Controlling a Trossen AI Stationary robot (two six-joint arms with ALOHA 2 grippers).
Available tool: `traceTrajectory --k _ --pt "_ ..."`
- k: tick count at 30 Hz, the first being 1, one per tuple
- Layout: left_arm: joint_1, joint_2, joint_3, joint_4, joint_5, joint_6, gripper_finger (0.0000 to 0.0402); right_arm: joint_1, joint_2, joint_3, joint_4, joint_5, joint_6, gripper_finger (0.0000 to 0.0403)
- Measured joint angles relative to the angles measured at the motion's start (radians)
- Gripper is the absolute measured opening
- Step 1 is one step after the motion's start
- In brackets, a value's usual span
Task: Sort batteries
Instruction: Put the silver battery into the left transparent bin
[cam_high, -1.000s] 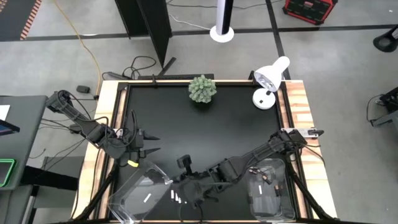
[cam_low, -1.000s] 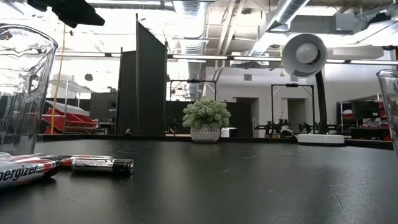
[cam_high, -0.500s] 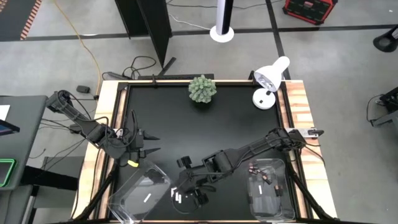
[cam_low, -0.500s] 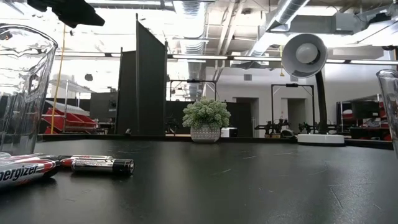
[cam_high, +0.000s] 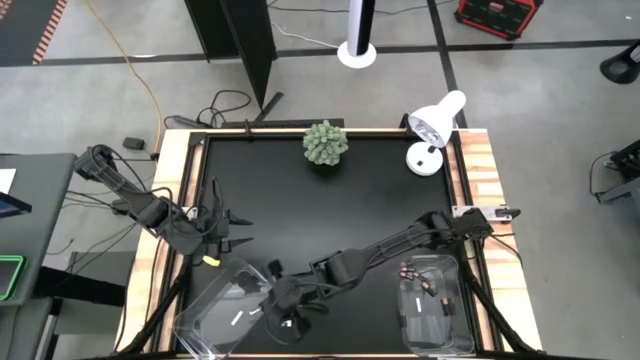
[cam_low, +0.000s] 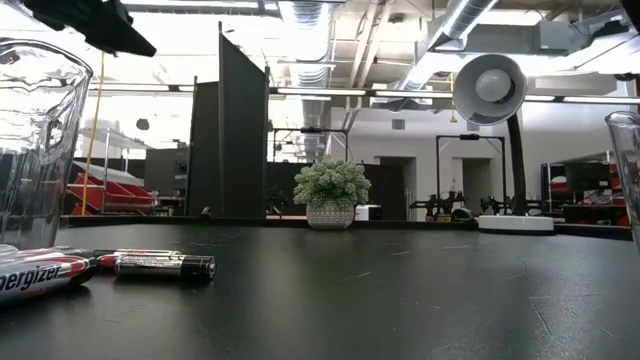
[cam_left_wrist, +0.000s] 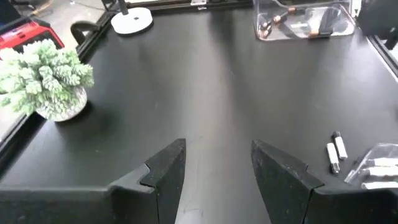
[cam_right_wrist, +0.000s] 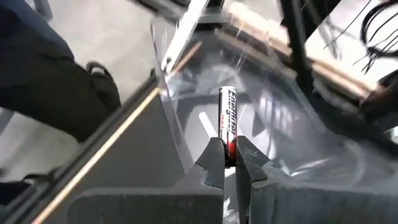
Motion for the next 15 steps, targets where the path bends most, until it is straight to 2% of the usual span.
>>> traceTrajectory --k 8,15 --pt "-0.001 -0.025 0.0 -0.034 0.0 -0.029 0.0177 -0.03 0.057 0.0 0.022 0.003 0.044 0.0017" --pt "-0.001 -0.025 0.0 -0.04 0.0 -0.031 0.0177 -0.054 0.059 0.0 -0.049 0.003 0.105 0.0045"
